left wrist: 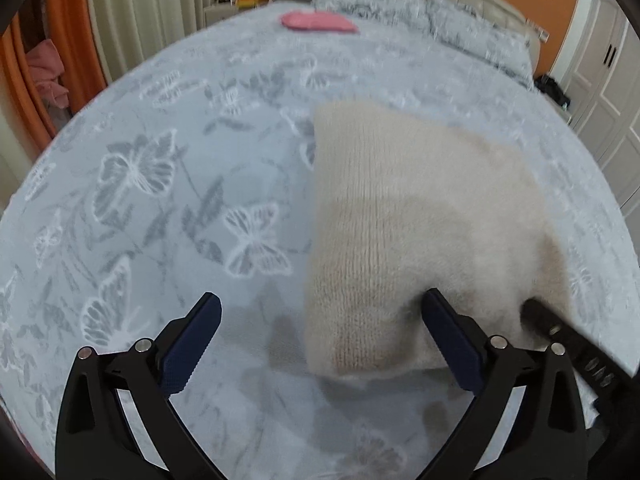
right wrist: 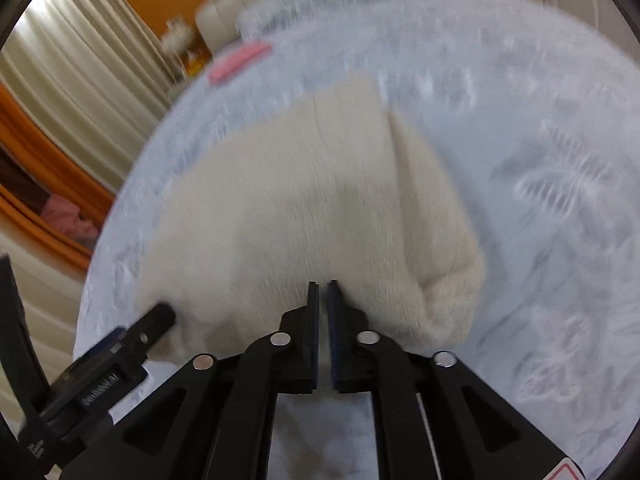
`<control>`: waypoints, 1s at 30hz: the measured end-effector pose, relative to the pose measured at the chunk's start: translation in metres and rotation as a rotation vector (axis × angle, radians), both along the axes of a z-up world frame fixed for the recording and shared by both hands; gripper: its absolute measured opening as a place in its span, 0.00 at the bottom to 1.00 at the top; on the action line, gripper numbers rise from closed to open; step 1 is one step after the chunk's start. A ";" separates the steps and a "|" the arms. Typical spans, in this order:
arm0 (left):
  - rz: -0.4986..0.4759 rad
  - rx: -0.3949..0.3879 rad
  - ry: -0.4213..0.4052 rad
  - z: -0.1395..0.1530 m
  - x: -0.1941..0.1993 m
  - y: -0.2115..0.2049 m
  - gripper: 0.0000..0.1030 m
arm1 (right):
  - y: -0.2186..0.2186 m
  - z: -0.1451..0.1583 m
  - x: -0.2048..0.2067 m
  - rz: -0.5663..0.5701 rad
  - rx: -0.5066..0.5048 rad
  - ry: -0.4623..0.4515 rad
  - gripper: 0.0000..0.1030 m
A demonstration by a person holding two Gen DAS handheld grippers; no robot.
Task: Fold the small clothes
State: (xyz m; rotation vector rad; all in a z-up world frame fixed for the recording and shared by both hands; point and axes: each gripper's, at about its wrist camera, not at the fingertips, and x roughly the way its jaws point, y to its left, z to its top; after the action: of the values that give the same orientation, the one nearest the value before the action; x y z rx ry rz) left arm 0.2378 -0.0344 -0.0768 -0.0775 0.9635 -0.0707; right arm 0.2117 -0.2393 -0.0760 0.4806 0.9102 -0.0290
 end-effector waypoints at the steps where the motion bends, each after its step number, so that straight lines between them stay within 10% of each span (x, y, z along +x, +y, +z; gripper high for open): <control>1: 0.000 0.000 -0.029 0.007 -0.004 0.002 0.95 | 0.000 0.010 -0.004 -0.018 -0.037 -0.032 0.19; 5: 0.053 -0.050 -0.151 0.032 -0.017 0.017 0.95 | -0.005 0.041 -0.029 -0.116 -0.121 -0.162 0.61; 9: 0.074 -0.131 -0.158 0.033 -0.012 0.024 0.95 | -0.002 0.039 -0.029 -0.103 -0.161 -0.144 0.61; 30: -0.010 -0.014 -0.109 0.008 -0.006 -0.005 0.95 | 0.018 0.019 -0.019 -0.053 -0.207 -0.075 0.61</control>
State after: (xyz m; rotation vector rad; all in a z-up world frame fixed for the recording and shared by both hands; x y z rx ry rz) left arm 0.2314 -0.0391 -0.0685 -0.0811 0.8548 -0.0900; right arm 0.1928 -0.2214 -0.0568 0.3110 0.8108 -0.1513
